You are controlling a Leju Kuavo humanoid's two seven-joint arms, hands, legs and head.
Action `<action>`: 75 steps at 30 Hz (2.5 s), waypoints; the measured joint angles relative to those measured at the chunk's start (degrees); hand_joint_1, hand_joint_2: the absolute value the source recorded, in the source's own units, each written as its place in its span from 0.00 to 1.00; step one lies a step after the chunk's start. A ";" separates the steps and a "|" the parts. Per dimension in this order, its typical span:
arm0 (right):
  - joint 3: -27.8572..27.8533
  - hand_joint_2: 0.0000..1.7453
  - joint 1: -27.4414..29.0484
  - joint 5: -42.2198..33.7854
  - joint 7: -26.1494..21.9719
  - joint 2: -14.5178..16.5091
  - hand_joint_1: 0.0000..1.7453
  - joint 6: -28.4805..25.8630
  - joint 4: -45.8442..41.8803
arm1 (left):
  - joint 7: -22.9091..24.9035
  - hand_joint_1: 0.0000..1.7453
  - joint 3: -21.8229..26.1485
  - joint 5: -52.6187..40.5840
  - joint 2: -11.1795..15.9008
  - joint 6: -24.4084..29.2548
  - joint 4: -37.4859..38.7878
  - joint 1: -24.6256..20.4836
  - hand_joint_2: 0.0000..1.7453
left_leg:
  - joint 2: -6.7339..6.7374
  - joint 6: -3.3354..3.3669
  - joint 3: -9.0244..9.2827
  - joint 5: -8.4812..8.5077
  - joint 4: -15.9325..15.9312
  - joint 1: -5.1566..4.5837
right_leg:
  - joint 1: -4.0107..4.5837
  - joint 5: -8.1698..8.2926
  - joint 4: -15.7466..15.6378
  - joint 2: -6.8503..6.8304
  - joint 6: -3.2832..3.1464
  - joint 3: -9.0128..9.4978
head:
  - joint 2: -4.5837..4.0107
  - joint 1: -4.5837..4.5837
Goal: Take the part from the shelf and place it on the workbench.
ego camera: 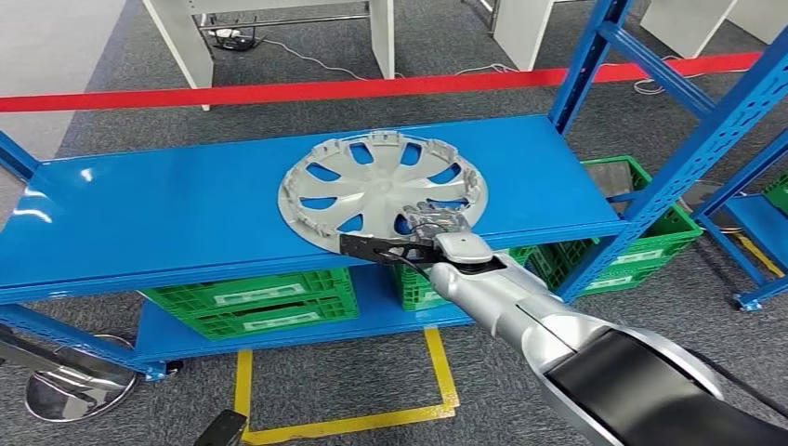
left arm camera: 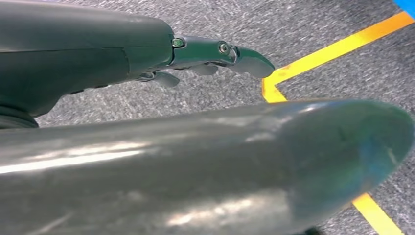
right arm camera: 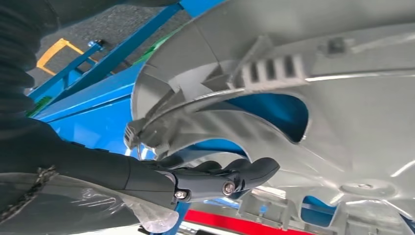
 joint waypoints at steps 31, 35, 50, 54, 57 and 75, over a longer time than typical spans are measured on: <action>0.11 1.00 -0.02 0.62 -1.73 0.36 1.00 1.54 0.51 | 0.20 0.00 0.00 0.03 -0.25 2.33 0.02 -0.12 0.00 | -0.02 -0.04 1.41 0.33 -1.75 0.02 | 0.29 0.26 0.02 0.00 0.01 -0.13 | 0.00 -0.17; 0.09 1.00 -0.28 0.64 -1.71 0.38 1.00 1.49 0.52 | 0.14 0.00 0.00 0.03 -0.27 2.50 0.02 -0.22 0.00 | -0.11 0.91 3.94 1.32 -7.70 -0.24 | 0.59 0.20 0.17 -0.04 0.89 -0.47 | 0.00 -0.09; -0.10 1.00 -0.60 0.13 -2.32 0.31 1.00 0.59 0.56 | 0.08 0.00 0.00 0.24 -0.39 2.85 0.02 -0.38 0.00 | -0.05 1.28 4.02 1.54 -7.95 -0.19 | 0.48 0.31 0.08 0.04 1.23 -0.63 | 0.00 0.15; -0.73 1.00 -0.93 -0.32 -2.86 0.32 1.00 -1.01 0.36 | -0.21 0.00 0.00 0.55 -0.34 2.80 0.02 -0.43 0.00 | -0.01 0.02 2.60 -0.86 -4.49 0.00 | 0.04 0.86 -0.60 -0.13 0.10 -0.25 | 0.00 -0.13; -1.10 1.00 -0.94 -0.50 -3.07 0.32 1.00 -1.73 0.37 | -0.47 0.00 0.00 0.68 -0.30 2.74 0.02 -0.27 0.00 | 0.01 -0.59 -1.96 -5.52 5.95 0.15 | 0.07 0.83 -0.61 -0.29 -0.13 -0.21 | 0.00 -0.27; -2.29 1.00 -1.50 0.02 -3.95 -0.10 1.00 -8.47 -1.08 | -4.75 0.00 0.40 3.92 0.29 0.83 0.04 -0.34 1.00 | -0.09 2.45 3.81 1.03 -7.40 -0.04 | 0.18 -3.51 13.53 -0.18 2.17 -8.49 | 0.00 0.12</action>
